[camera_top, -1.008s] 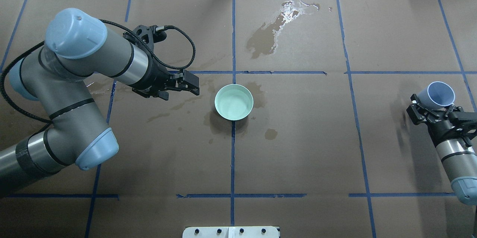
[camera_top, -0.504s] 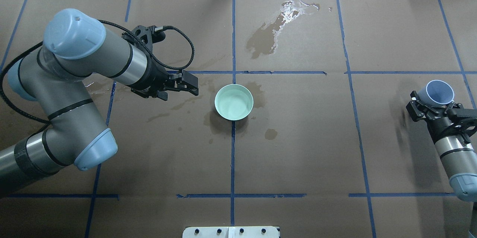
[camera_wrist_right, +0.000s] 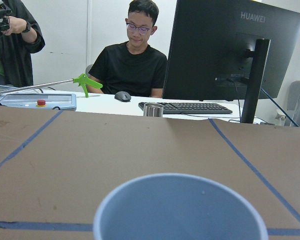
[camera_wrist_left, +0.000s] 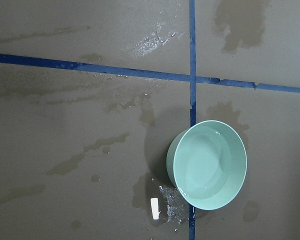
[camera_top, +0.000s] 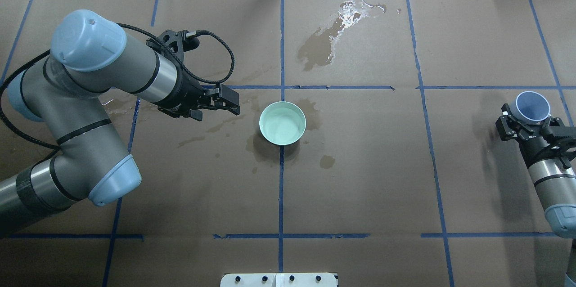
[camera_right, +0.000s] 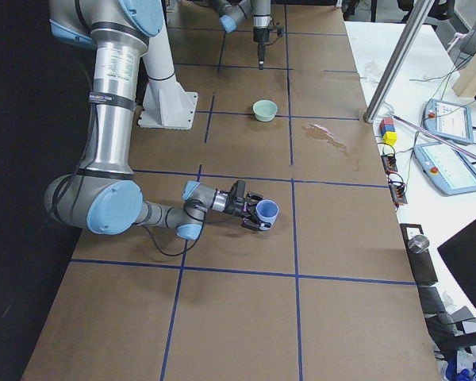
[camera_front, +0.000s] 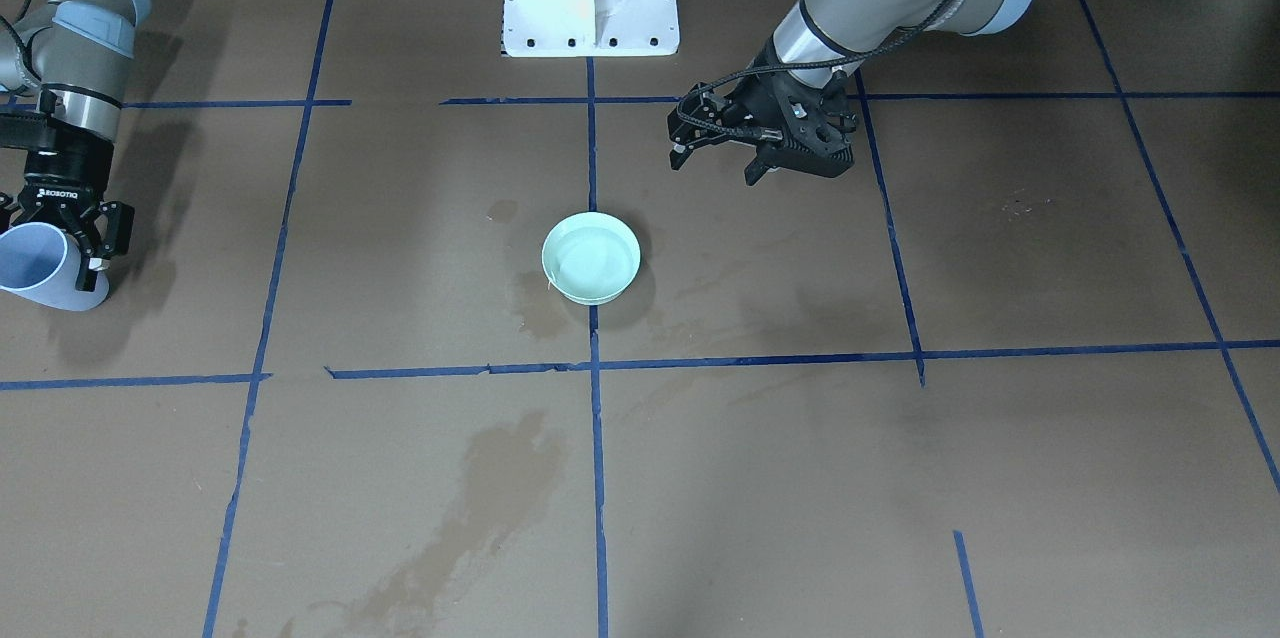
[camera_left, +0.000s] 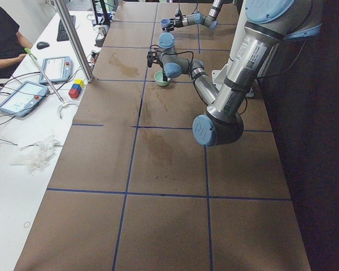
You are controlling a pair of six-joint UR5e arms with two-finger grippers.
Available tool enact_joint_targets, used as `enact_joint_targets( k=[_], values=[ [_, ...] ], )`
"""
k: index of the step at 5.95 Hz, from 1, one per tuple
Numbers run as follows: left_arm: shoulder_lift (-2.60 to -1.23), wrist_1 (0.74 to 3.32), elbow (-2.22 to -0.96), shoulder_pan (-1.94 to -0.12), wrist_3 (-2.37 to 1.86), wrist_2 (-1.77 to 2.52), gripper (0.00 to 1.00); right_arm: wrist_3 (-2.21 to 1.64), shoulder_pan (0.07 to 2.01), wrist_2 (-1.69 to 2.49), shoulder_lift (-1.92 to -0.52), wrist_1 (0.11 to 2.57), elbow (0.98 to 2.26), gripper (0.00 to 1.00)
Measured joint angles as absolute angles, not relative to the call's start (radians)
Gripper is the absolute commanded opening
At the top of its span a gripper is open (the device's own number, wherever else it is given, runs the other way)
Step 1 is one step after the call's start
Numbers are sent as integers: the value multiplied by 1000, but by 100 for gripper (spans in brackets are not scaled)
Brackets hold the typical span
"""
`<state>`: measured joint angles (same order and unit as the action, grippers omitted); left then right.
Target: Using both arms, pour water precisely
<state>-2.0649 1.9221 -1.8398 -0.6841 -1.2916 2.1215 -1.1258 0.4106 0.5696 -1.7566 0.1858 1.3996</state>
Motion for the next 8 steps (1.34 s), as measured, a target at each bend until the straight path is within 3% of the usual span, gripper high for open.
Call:
enact_joint_targets(
  k=[1, 2, 4, 8],
  values=[
    [-2061, 1922, -1841, -684, -1292, 2122, 100, -1052, 440, 573, -1736, 177, 1425, 34],
    [-2057, 1922, -1842, -686, -1292, 2122, 100, -954, 471, 620, -1711, 161, 1482, 26],
    [-2046, 1922, -1844, -688, -1292, 2121, 100, -771, 500, 777, -1672, 152, 1611, 27],
    [-2000, 1923, -1865, -692, -1292, 2121, 100, -712, 438, 749, -1369, 447, 1670, 16]
  ],
)
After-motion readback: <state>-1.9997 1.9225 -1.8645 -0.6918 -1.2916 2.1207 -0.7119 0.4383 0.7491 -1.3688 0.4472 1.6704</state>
